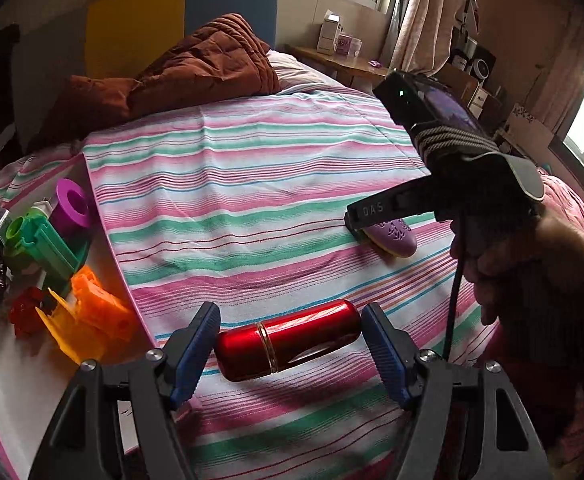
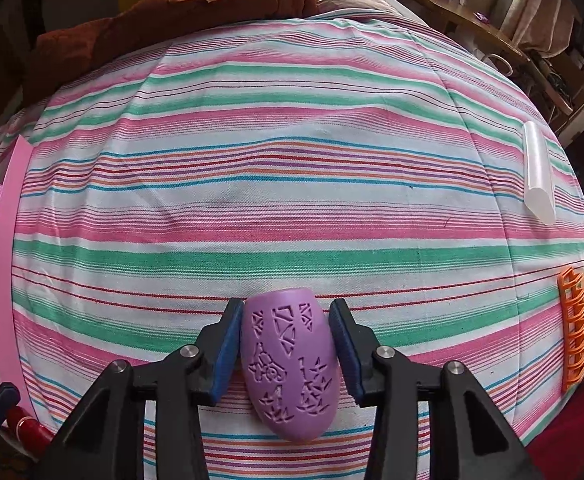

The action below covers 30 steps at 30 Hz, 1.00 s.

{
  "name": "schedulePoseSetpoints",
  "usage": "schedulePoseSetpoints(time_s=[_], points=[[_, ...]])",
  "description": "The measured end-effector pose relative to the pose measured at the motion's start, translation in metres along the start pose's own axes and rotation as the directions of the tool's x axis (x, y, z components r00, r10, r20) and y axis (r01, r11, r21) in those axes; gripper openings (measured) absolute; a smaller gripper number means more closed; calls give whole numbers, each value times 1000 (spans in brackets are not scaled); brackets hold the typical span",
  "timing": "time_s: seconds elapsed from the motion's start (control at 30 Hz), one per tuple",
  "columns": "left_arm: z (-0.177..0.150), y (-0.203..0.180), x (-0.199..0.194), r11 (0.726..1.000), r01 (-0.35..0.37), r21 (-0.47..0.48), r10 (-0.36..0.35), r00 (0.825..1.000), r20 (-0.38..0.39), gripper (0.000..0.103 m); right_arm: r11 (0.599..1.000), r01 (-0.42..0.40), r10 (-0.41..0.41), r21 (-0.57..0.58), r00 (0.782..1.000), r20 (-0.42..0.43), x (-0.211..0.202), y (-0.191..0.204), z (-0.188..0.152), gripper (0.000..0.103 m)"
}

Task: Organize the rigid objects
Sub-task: 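Carry the red cylinder onto the tray and open the left gripper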

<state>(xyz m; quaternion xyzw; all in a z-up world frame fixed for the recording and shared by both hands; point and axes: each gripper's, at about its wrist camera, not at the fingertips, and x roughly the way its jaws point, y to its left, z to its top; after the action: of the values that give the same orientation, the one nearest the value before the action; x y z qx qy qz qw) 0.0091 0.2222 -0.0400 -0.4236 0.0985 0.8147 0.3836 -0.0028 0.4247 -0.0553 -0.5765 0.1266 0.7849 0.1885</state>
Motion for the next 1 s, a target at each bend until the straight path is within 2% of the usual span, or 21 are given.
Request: schedulePoseSetpoints(time_s=[0.13, 0.27, 0.4, 0.57, 0.7, 0.83, 0.9, 0.97, 1.0], points=[[1, 5, -21, 1000, -10, -3, 10, 999, 41, 73, 1000, 12, -12, -9, 1000, 0, 6, 10, 19, 45], [-4, 23, -41, 999, -30, -40, 33, 997, 70, 73, 998, 45, -44, -48, 999, 14, 3, 19, 13, 44], [-16, 56, -61, 990, -82, -116, 92, 992, 84, 73, 995, 63, -62, -71, 998, 23, 1, 25, 9, 44], [-33, 120, -76, 947, -184, -262, 207, 976, 61, 73, 994, 67, -66, -81, 998, 26, -1, 29, 12, 44], [-43, 166, -78, 907, -259, -331, 280, 960, 18, 73, 993, 73, -71, -89, 997, 30, -1, 28, 13, 44], [-46, 190, -69, 886, -315, -341, 328, 944, -20, 73, 994, 69, -67, -87, 997, 30, 3, 26, 17, 44], [-47, 196, -63, 888, -317, -334, 328, 944, -25, 73, 994, 69, -67, -87, 997, 31, 2, 27, 17, 44], [-43, 195, -58, 889, -341, -307, 351, 936, -26, 73, 994, 69, -66, -86, 997, 30, 2, 27, 17, 44], [-42, 195, -57, 890, -345, -298, 354, 935, -24, 69, 994, 68, -66, -86, 997, 30, 2, 27, 17, 44]])
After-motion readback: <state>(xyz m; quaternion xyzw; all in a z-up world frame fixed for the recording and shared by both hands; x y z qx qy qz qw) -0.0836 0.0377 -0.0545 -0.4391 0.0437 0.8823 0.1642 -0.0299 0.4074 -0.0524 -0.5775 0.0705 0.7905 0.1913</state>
